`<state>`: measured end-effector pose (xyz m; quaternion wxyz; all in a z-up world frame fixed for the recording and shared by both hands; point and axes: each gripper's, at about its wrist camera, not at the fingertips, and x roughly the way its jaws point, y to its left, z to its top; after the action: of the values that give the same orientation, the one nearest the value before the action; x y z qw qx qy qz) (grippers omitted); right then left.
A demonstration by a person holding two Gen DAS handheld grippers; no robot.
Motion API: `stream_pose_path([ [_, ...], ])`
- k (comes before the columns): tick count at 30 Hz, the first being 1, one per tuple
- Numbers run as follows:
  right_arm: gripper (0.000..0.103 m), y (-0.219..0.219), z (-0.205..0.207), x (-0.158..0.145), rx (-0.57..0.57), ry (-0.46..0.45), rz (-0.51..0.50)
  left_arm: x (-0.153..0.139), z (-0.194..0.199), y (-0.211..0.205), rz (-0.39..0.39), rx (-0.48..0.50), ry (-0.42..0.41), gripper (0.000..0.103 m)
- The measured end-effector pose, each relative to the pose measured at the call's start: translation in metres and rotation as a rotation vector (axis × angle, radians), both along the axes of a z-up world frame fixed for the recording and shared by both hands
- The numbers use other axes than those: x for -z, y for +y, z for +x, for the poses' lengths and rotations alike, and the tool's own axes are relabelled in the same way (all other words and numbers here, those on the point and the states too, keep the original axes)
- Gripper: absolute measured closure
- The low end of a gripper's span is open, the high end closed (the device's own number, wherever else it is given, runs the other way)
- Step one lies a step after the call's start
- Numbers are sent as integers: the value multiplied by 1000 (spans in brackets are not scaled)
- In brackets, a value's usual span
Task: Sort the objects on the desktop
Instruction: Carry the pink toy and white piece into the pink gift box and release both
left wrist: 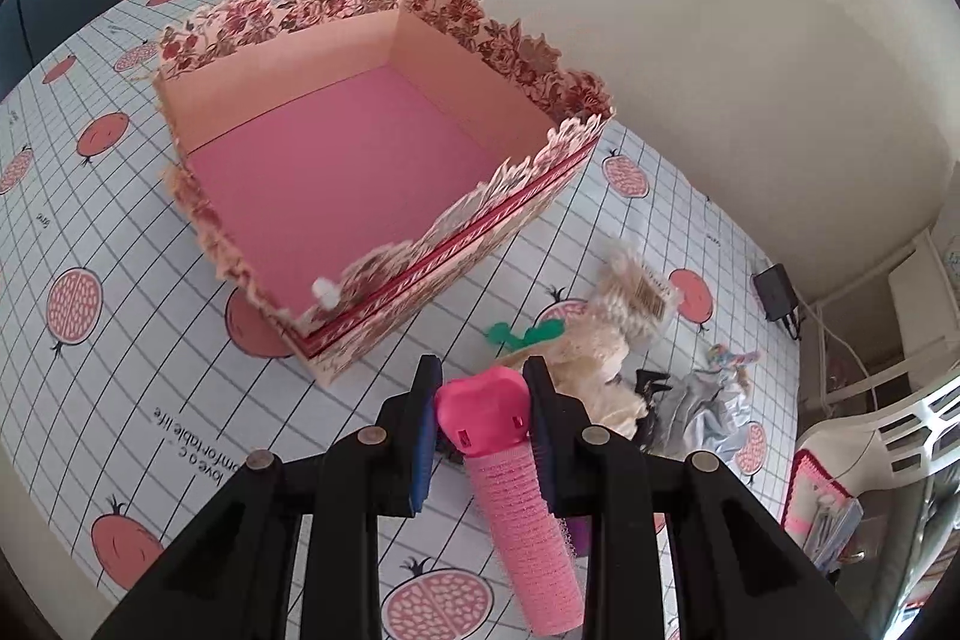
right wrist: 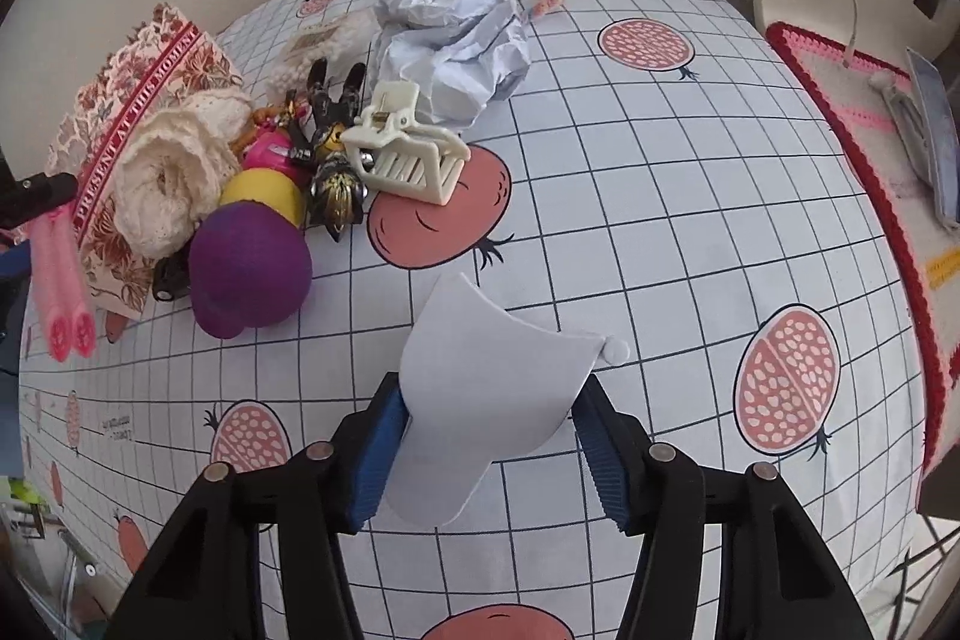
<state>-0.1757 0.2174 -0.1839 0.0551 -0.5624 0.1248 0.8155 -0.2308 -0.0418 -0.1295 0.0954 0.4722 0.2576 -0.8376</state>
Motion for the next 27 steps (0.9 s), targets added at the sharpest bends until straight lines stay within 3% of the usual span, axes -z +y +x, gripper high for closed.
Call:
stream_pose_path([
  [4,44,0,-1,-23,-12,83,-23,-6,-7,0,40,9,36,74],
  [7,44,-2,-6,-60,-28,157,-52,-14,-9,1,49,22,71,74],
  [11,44,-12,-25,-111,-35,310,-51,-25,-14,-1,50,27,115,74],
  [16,44,-22,-57,-154,-17,475,-94,-49,-23,-10,57,18,189,74],
  [22,44,-40,-83,-166,-33,538,-169,-70,-26,-17,29,-5,273,74],
  [27,44,-56,-100,-159,-88,519,-196,-71,-27,-25,43,-23,295,74],
])
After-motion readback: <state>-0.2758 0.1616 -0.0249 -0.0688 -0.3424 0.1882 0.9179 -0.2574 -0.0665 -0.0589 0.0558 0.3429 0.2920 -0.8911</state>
